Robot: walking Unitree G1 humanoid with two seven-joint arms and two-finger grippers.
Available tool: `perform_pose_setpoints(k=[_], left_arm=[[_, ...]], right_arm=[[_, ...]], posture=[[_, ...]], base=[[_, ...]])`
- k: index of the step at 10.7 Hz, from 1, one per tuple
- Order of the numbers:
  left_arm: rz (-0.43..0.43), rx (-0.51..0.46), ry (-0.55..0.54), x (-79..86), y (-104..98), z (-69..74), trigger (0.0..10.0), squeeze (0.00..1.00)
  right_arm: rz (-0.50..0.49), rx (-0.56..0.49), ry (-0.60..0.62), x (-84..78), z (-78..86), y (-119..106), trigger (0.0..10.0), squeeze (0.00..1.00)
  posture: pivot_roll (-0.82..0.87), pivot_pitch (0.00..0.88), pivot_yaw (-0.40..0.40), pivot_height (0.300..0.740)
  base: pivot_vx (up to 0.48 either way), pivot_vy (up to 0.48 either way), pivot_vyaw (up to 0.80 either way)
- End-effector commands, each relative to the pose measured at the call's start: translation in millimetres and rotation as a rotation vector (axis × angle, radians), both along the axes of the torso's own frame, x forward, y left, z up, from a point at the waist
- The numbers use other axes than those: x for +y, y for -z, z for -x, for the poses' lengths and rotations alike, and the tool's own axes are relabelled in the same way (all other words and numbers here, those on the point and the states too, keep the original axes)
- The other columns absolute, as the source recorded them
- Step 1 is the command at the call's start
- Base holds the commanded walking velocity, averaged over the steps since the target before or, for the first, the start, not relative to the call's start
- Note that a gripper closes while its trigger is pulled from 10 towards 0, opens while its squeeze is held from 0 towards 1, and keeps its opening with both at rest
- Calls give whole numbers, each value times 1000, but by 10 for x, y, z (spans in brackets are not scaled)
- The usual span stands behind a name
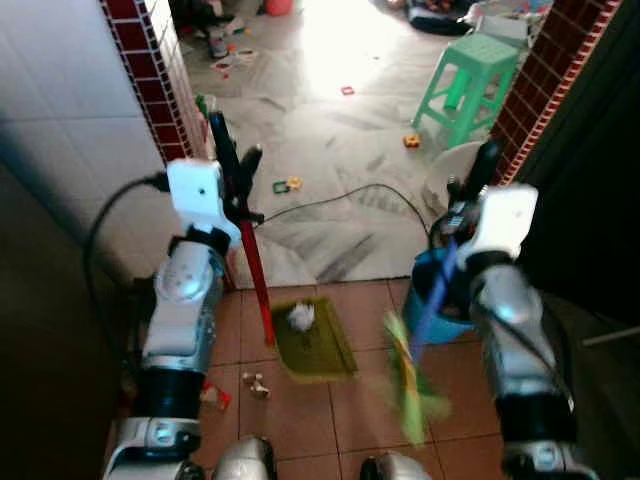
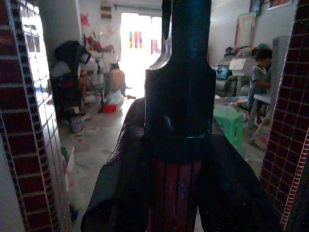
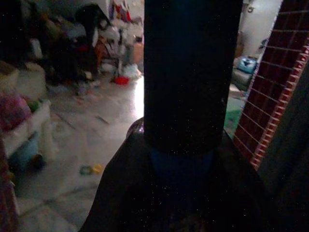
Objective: Sweep floor
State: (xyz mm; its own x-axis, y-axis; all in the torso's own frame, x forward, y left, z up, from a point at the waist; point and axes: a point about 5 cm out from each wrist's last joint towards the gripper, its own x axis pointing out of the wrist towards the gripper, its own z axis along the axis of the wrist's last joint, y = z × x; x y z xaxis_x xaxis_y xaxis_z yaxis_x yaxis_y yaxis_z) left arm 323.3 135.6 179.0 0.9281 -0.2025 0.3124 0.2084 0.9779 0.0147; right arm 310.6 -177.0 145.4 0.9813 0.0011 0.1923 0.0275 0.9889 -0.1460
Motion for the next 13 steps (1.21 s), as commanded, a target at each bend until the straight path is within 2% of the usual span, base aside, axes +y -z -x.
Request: perform_pose_setpoints(k=[1, 2, 3, 6, 10, 12, 13], left_arm=[[-26, -46, 4, 10, -97, 64, 10000, 0], [-48, -10, 18, -5, 10, 151, 10000, 0], [-44, 10, 34, -25, 59, 185, 10000, 0], [-14, 62, 80, -159, 153, 218, 10000, 0], [8, 53, 107, -223, 71, 216, 10000, 0], [9, 52, 96, -194, 69, 197, 10000, 0], [10, 55, 88, -180, 69, 190, 10000, 0]], right_arm=[[-4, -34, 14, 40, 5, -70, 10000, 0], [-28, 14, 35, 36, 27, 42, 10000, 0], [-13, 16, 28, 49, 32, 56, 10000, 0], [-7, 13, 49, 30, 2, 68, 10000, 0], [21, 28, 66, -53, 17, 101, 10000, 0], [32, 34, 61, -41, 6, 116, 10000, 0], [41, 35, 53, -34, -1, 118, 10000, 0]], posture=[[-27, 0, 18, 740], [-27, 0, 10, 740], [-29, 0, 9, 740], [-53, 0, 43, 740], [-64, 0, 37, 740], [-59, 0, 30, 740], [-58, 0, 30, 740]], base=[[0, 0, 0], [0, 0, -469], [0, 0, -725], [0, 0, -800], [0, 0, -725], [0, -289, -800], [0, -319, 0]])
